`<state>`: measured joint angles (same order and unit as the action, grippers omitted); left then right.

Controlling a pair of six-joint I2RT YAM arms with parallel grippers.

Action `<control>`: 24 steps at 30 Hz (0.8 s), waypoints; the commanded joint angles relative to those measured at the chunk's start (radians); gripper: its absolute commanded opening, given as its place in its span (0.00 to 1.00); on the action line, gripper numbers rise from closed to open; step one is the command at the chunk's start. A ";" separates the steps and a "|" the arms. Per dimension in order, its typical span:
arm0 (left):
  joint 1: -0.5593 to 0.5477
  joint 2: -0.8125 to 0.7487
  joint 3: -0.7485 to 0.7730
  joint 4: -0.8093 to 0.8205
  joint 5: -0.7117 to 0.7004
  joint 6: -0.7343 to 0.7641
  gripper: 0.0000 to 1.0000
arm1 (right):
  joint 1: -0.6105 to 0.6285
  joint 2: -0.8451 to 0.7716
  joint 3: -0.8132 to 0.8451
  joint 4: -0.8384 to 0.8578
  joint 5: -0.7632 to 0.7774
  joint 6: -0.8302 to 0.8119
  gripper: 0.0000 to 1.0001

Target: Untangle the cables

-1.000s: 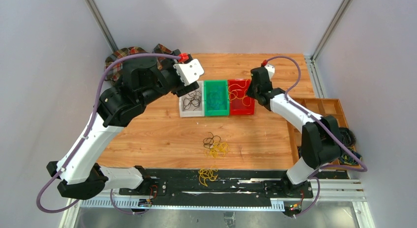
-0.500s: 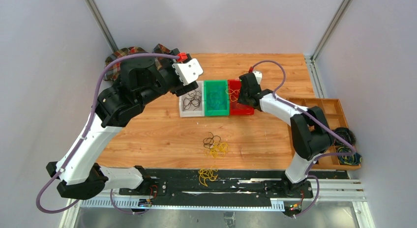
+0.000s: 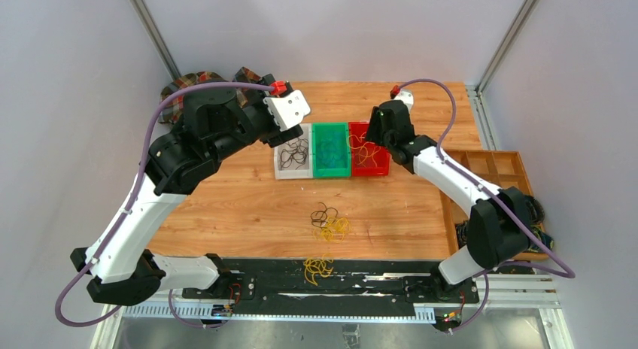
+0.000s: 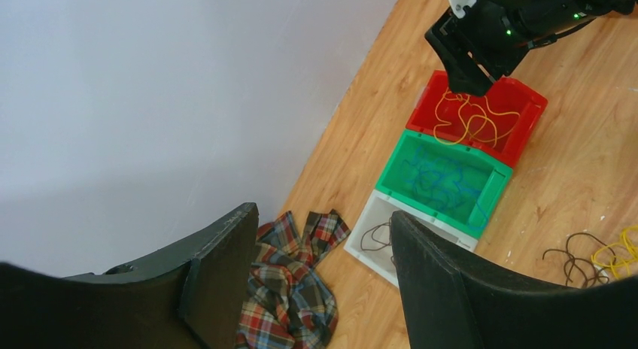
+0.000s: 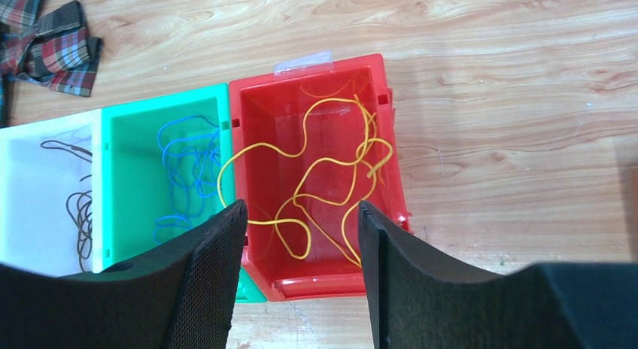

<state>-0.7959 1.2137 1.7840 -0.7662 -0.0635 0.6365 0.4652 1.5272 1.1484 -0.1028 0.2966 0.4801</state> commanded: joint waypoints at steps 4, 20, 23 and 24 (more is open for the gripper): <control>0.000 -0.008 0.027 0.001 0.013 0.005 0.70 | 0.006 0.072 0.004 0.036 -0.096 -0.025 0.55; 0.000 -0.027 -0.003 -0.006 0.017 0.030 0.70 | 0.000 0.159 0.013 -0.036 -0.078 -0.016 0.10; 0.000 -0.031 -0.018 -0.018 0.021 0.031 0.70 | 0.021 -0.018 -0.079 0.015 -0.037 -0.018 0.34; 0.000 -0.030 -0.020 -0.023 0.021 0.031 0.70 | 0.038 -0.085 -0.122 0.048 -0.025 -0.025 0.44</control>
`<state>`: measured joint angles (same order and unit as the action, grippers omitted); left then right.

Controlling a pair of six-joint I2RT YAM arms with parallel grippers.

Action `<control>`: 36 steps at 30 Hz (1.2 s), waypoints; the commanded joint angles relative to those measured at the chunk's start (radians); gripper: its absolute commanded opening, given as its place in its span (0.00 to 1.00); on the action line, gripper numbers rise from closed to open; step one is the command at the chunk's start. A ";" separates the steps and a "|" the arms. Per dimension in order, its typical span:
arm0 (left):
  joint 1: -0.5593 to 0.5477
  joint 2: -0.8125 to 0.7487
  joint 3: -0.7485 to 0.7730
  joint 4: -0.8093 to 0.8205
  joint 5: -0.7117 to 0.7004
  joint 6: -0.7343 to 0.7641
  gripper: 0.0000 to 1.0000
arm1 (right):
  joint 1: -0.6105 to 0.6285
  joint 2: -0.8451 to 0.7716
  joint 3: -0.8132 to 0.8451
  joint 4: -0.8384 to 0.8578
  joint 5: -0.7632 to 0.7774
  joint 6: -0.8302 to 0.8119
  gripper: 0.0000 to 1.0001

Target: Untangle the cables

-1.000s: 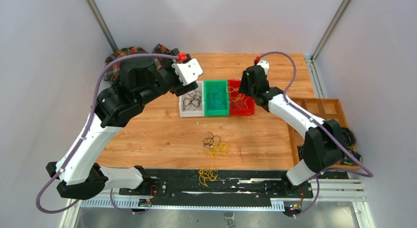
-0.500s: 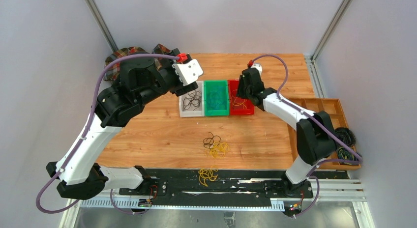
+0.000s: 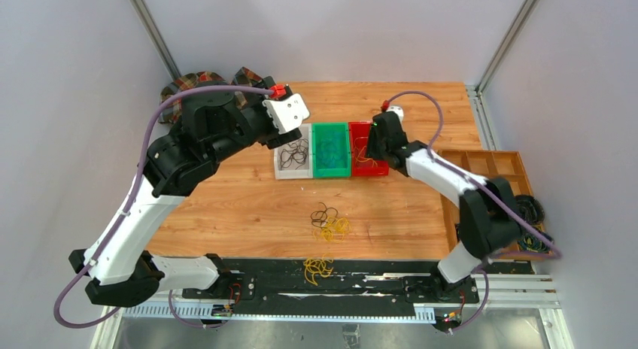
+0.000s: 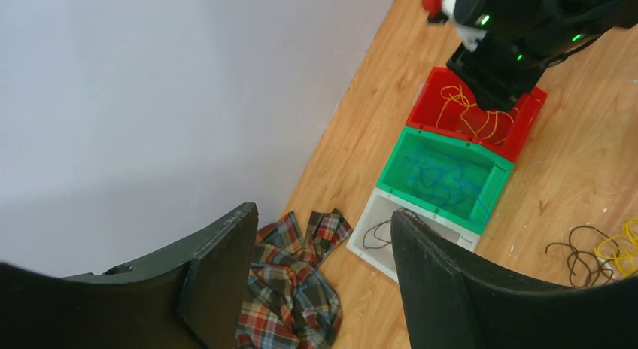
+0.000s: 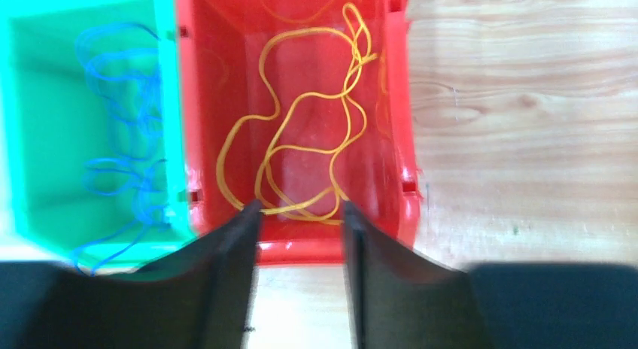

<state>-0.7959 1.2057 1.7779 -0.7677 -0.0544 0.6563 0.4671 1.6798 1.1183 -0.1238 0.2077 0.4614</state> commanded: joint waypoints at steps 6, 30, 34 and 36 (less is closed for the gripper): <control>0.000 -0.037 -0.075 -0.070 0.024 -0.016 0.71 | 0.251 -0.555 -0.252 0.048 0.069 -0.079 0.71; 0.007 -0.154 -0.405 -0.156 0.090 0.020 0.74 | 0.907 -0.533 -0.511 -0.050 -0.101 0.080 0.67; 0.007 -0.163 -0.418 -0.156 0.080 0.055 0.75 | 0.907 -0.468 -0.481 -0.034 -0.139 0.037 0.64; 0.007 -0.161 -0.419 -0.156 0.077 0.056 0.75 | 0.907 -0.440 -0.470 -0.032 -0.138 0.027 0.63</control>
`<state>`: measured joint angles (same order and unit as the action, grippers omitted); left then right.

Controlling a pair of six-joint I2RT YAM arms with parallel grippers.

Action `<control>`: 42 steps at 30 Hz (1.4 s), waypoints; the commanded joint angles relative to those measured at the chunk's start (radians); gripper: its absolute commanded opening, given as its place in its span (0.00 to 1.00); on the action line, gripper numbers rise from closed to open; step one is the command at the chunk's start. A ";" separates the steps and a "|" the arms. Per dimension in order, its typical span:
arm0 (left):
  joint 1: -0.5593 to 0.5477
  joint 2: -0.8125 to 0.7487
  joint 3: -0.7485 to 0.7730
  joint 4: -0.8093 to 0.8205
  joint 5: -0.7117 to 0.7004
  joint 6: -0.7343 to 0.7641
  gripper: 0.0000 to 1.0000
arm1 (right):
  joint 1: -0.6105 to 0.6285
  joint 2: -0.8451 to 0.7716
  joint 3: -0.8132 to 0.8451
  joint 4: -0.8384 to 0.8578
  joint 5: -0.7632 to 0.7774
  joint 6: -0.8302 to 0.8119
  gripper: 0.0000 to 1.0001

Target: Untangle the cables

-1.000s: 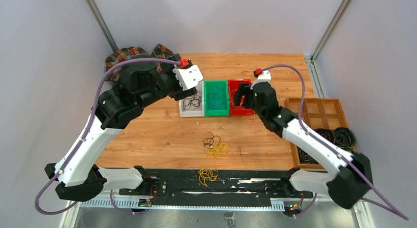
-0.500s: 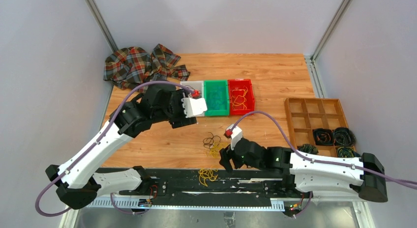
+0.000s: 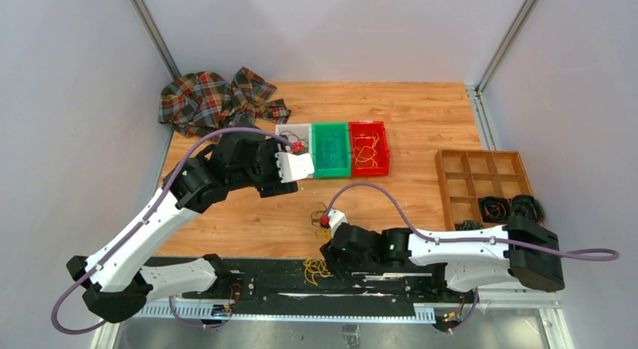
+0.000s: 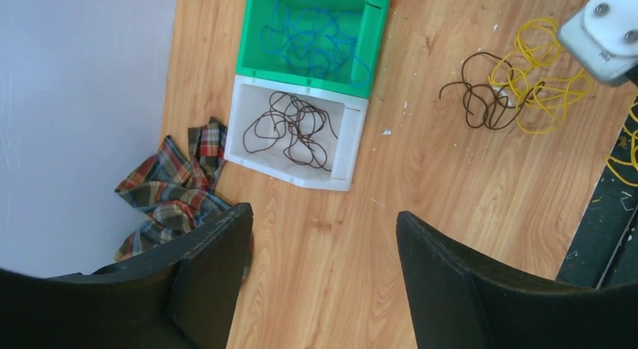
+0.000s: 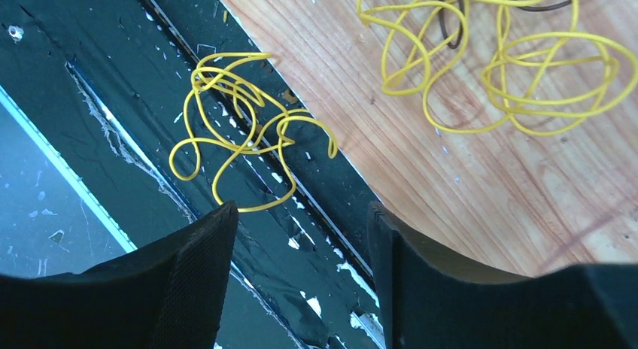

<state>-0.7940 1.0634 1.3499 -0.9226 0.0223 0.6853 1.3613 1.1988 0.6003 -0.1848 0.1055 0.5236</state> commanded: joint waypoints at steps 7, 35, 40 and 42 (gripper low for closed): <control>0.006 -0.007 0.029 0.000 0.014 0.034 0.75 | 0.012 0.143 0.083 0.065 -0.009 -0.076 0.61; 0.006 -0.003 0.045 -0.001 0.016 0.046 0.75 | -0.027 0.272 0.122 0.105 -0.041 -0.120 0.31; 0.006 -0.006 0.054 -0.001 0.012 0.036 0.75 | -0.036 0.177 0.144 0.053 -0.020 -0.130 0.01; 0.006 -0.003 0.063 -0.009 0.003 0.026 0.75 | -0.057 0.119 0.157 0.033 -0.043 -0.136 0.01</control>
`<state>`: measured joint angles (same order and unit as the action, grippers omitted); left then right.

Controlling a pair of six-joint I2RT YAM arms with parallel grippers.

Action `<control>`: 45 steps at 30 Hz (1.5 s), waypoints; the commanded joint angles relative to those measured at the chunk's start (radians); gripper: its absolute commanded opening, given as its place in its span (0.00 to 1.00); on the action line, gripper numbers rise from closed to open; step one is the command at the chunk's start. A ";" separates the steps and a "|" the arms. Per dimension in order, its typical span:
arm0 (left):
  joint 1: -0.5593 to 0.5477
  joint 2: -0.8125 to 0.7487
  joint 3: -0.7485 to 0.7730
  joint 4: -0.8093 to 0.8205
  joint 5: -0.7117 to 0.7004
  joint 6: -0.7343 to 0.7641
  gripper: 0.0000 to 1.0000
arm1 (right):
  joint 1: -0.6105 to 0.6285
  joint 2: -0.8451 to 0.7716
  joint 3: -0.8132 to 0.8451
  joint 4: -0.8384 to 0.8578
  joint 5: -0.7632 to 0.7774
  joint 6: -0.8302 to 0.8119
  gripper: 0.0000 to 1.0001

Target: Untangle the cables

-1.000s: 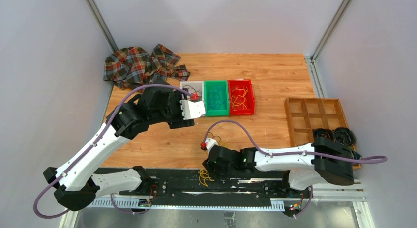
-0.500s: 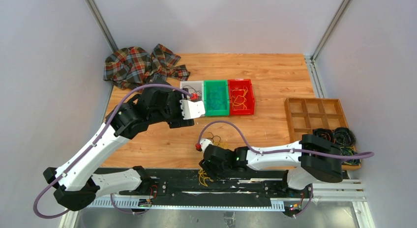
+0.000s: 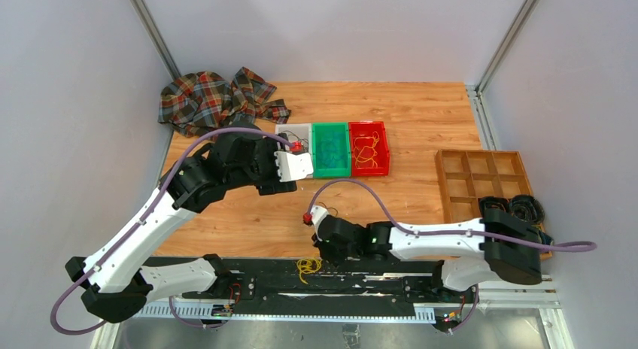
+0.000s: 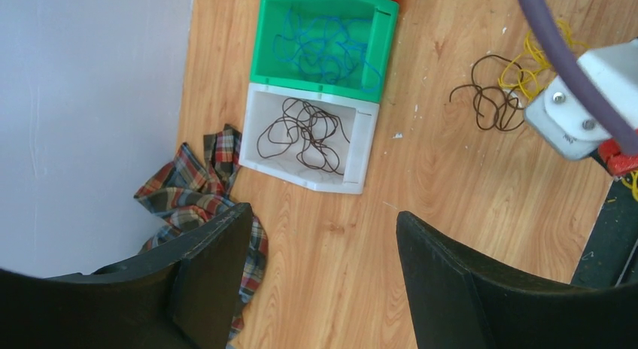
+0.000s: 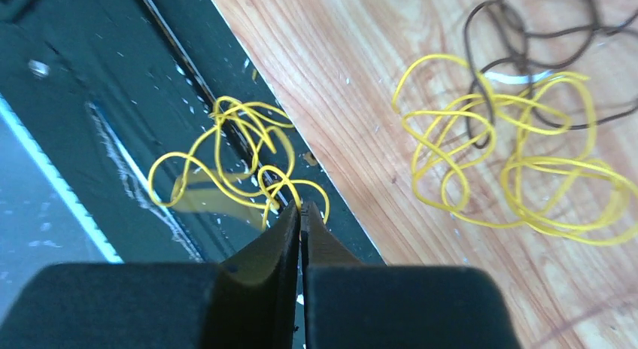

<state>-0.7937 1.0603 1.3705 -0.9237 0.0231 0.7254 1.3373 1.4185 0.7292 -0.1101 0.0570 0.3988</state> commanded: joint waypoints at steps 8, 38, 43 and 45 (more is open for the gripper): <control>0.240 0.083 0.055 -0.053 0.106 -0.147 0.73 | -0.219 -0.379 0.051 -0.084 -0.079 -0.034 0.01; 0.316 -0.031 -0.146 -0.053 0.293 -0.224 0.98 | -0.966 -0.072 0.554 -0.091 -0.052 -0.096 0.01; 0.317 -0.040 -0.153 -0.044 0.274 -0.233 0.98 | -1.003 0.018 0.558 -0.111 0.016 -0.071 0.01; 0.317 -0.049 -0.153 -0.042 0.263 -0.233 0.98 | -1.007 0.041 0.540 -0.112 0.020 -0.061 0.01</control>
<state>-0.4847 1.0416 1.2224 -0.9821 0.3038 0.5064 0.3531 1.4204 1.2736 -0.2035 0.0139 0.3214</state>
